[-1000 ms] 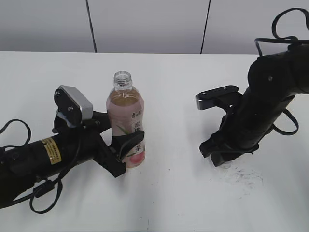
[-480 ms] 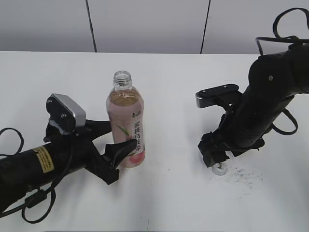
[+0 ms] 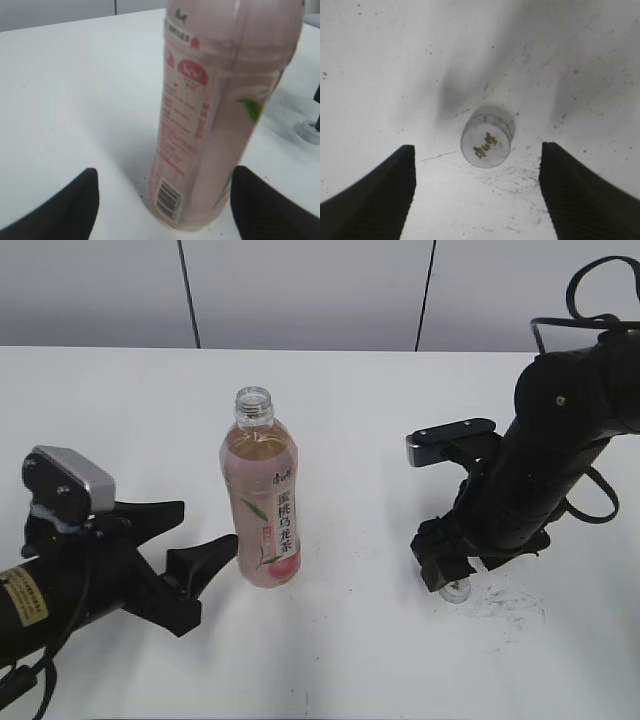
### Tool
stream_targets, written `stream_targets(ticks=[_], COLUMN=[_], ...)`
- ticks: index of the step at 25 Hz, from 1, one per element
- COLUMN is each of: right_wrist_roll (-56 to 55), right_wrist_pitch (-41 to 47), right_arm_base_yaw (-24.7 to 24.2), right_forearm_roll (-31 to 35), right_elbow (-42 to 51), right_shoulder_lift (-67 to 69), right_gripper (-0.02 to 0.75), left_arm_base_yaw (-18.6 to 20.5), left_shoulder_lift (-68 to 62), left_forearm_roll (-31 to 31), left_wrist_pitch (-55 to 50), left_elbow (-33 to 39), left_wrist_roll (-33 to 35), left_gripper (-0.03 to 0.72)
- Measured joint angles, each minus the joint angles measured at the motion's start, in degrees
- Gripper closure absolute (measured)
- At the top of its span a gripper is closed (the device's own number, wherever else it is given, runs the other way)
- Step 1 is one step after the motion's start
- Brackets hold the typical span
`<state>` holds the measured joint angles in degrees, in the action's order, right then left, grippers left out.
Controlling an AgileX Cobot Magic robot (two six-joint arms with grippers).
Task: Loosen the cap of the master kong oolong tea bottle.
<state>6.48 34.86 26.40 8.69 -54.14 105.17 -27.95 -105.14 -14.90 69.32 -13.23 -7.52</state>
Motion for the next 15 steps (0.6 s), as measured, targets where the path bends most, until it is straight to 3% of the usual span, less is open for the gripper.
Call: stream_targets(ticks=[5, 8, 12, 15], right_wrist_roll=[0.0, 0.0, -0.11, -1.05], right_wrist_pitch=[0.41, 0.94, 2.11, 2.95], right_arm_base_yaw=[0.0, 0.0, 0.0, 0.0], right_forearm_roll=[0.0, 0.09, 0.3, 0.38], right_elbow=[0.0, 0.0, 0.0, 0.0], right_shoulder_lift=[0.0, 0.0, 0.0, 0.0], right_gripper=[0.16, 0.16, 0.16, 0.16], left_arm_base_yaw=[0.22, 2.27, 6.01, 10.02], left_shoulder_lift=[6.11, 9.74, 16.16, 21.63], left_forearm_roll=[9.14, 11.73, 11.86, 10.39], left_wrist_pitch=[-0.05, -1.78, -14.02, -28.65], left_elbow=[1.2, -0.46, -4.57, -8.93], left_wrist_roll=[-2.47, -3.68, -4.52, -8.94], left_gripper=[0.198, 0.198, 0.198, 0.198])
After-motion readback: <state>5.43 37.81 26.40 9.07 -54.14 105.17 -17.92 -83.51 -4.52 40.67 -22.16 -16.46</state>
